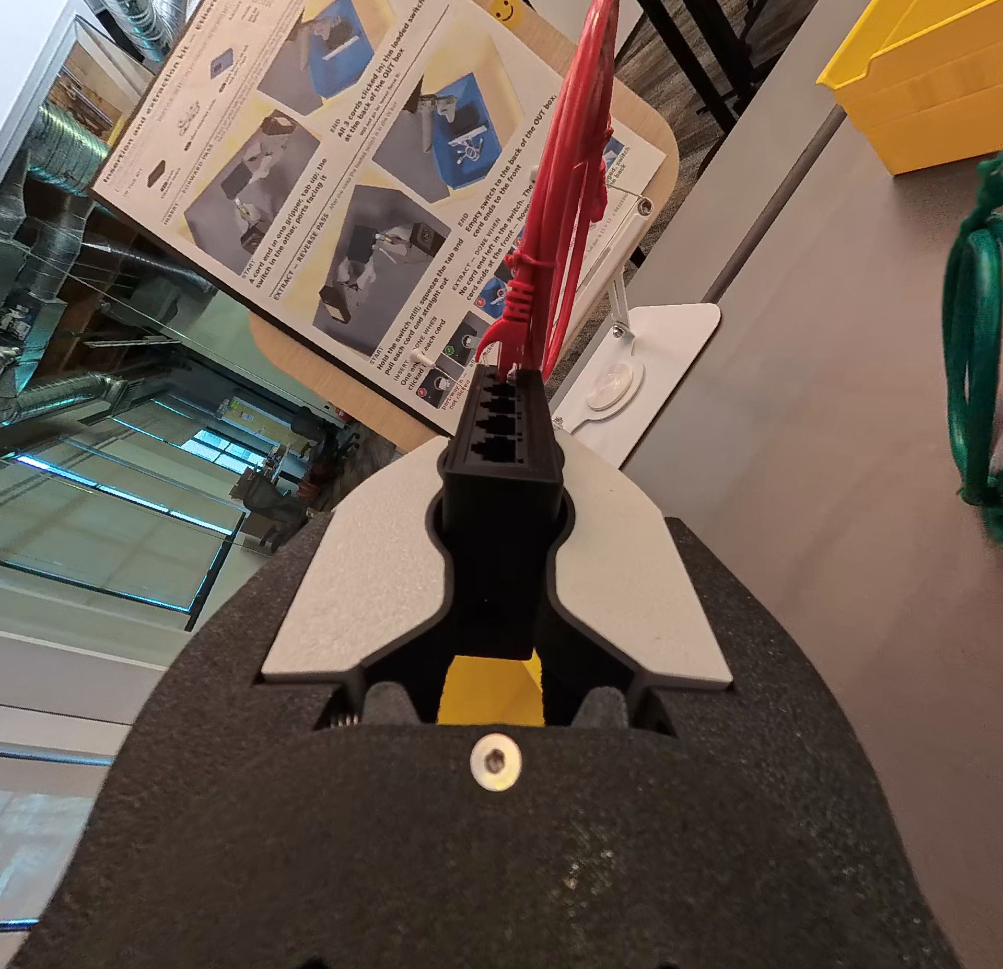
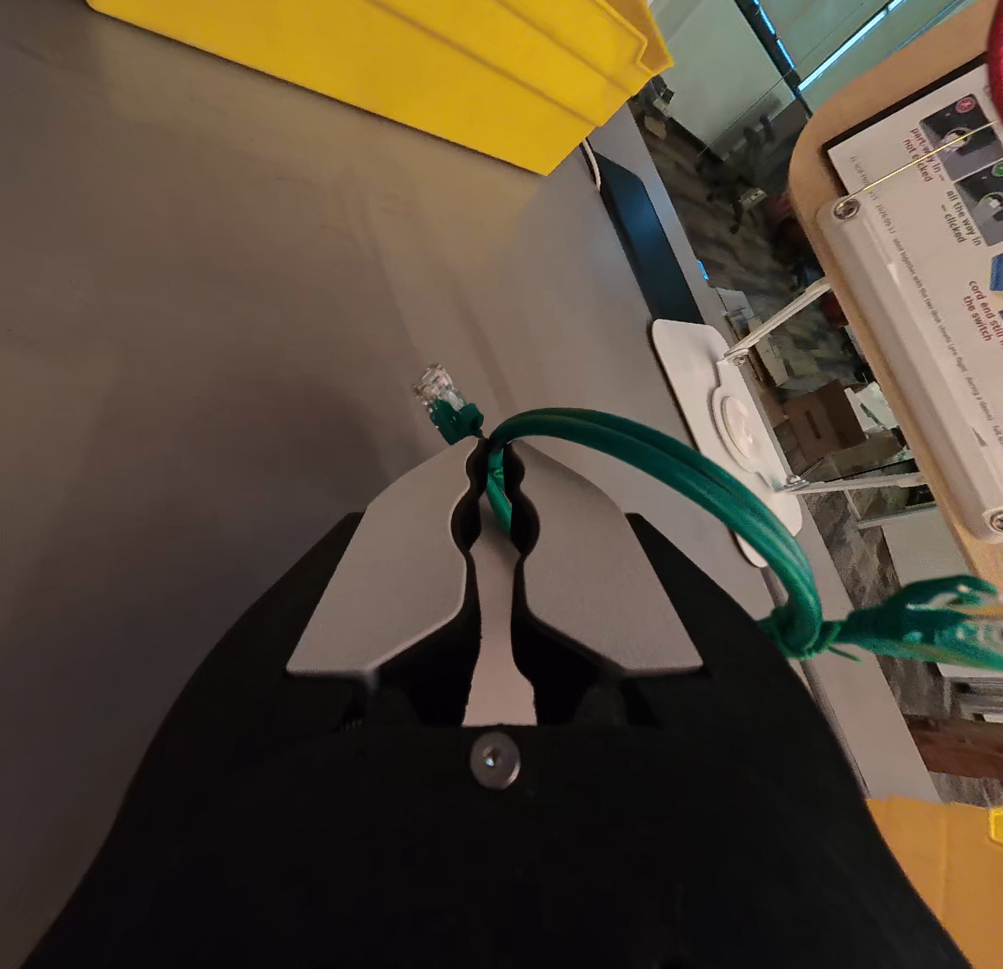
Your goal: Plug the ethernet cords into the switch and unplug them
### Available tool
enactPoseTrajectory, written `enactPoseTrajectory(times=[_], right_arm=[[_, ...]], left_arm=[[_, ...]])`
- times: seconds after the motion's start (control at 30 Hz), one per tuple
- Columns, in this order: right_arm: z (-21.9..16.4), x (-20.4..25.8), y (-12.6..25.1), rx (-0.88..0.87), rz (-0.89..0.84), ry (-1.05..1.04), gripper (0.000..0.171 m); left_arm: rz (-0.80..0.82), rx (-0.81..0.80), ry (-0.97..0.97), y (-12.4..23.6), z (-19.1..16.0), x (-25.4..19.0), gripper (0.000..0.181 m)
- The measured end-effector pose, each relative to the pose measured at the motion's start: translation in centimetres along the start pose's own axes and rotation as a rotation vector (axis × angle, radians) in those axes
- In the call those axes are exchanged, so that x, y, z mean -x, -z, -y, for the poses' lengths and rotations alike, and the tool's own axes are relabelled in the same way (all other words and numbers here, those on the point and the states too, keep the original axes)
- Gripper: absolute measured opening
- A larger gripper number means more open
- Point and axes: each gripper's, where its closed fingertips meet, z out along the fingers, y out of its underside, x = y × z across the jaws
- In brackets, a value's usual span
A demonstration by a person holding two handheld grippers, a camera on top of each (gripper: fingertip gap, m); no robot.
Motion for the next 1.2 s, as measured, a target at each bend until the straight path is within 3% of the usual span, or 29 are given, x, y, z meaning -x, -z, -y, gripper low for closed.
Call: enactPoseTrajectory(times=[0.37, 0.53, 0.97, 1.2], right_arm=[[0.1, 1.0, -0.9, -0.011, -0.054, 0.201, 0.006], [-0.9, 1.5, -1.6, 0.041, -0.015, 0.192, 0.022], [-2.0, 0.2, -2.6, 0.123, -0.099, 0.147, 0.03], [-0.3, 1.9, -4.0, 0.065, -0.036, 0.311, 0.024]], left_arm=[[0.001, -0.007, 0.0, 0.2, 0.2, 0.1, 0.03], [0.0, -0.009, 0.001, 0.2, 0.3, 0.1, 0.03], [-0.009, -0.008, -0.006, 0.1, 0.5, -0.3, 0.03], [-0.008, -0.014, -0.007, 0.3, 0.8, -0.2, 0.03]])
